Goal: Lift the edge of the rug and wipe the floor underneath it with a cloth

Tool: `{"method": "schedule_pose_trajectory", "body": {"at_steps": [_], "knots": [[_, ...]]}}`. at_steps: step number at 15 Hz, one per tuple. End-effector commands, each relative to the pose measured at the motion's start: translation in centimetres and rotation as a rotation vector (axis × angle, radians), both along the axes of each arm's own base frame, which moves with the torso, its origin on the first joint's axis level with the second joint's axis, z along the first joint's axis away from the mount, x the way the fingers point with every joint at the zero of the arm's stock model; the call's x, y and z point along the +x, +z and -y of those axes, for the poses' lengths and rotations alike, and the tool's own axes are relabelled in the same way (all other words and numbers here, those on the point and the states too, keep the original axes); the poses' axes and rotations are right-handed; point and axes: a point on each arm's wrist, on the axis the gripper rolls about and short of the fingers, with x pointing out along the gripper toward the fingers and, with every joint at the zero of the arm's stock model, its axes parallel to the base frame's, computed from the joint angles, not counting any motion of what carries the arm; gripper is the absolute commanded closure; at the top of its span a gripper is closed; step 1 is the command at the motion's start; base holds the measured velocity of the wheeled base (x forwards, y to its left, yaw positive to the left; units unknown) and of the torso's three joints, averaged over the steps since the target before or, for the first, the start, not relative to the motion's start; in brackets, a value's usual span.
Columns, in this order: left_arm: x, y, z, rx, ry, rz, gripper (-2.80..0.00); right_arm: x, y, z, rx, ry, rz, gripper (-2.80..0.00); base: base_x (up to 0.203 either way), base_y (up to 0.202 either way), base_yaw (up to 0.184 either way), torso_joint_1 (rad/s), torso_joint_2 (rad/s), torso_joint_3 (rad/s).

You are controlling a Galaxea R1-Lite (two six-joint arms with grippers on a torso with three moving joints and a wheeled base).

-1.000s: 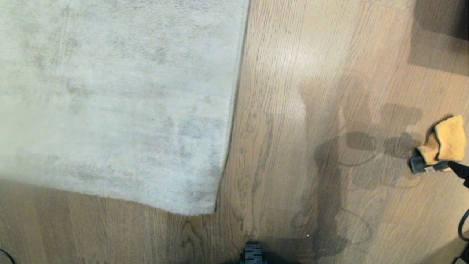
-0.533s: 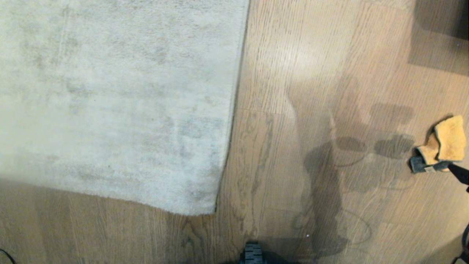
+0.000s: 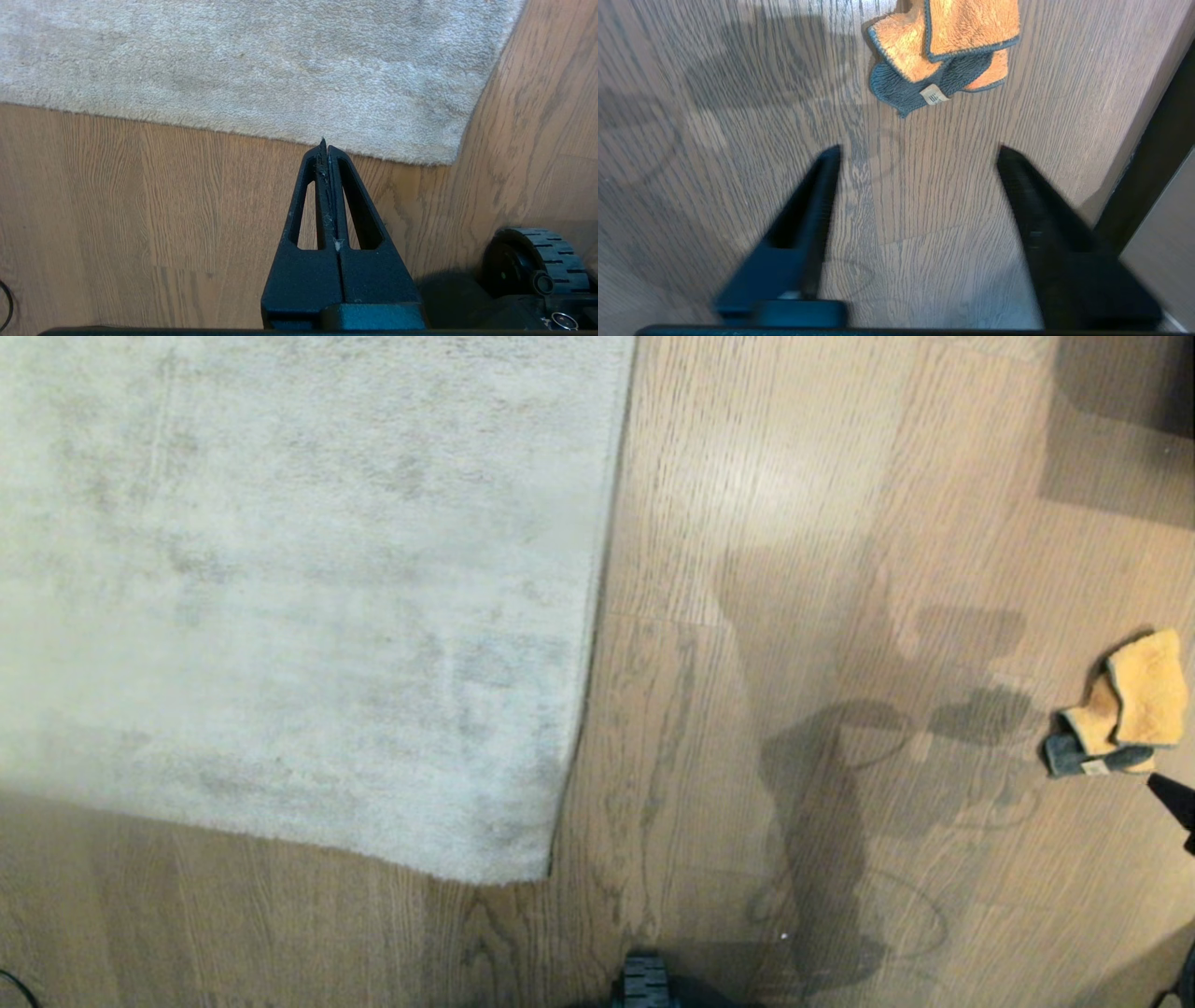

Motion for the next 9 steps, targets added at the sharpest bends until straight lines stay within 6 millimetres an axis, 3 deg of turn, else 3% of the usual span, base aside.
{"method": "schedule_pose_trajectory", "body": {"at_steps": [1, 9], "knots": [[0.0, 0.0, 0.0, 0.0, 0.0, 0.0, 0.0, -0.2, 0.2, -0.1, -0.006, 0.001, 0.013, 0.0, 0.0, 0.0, 0.0, 0.0, 0.0, 0.0], [0.0, 0.0, 0.0, 0.0, 0.0, 0.0, 0.0, -1.3, -0.1, -0.8, -0.006, 0.004, 0.012, 0.0, 0.0, 0.0, 0.0, 0.0, 0.0, 0.0]]}}
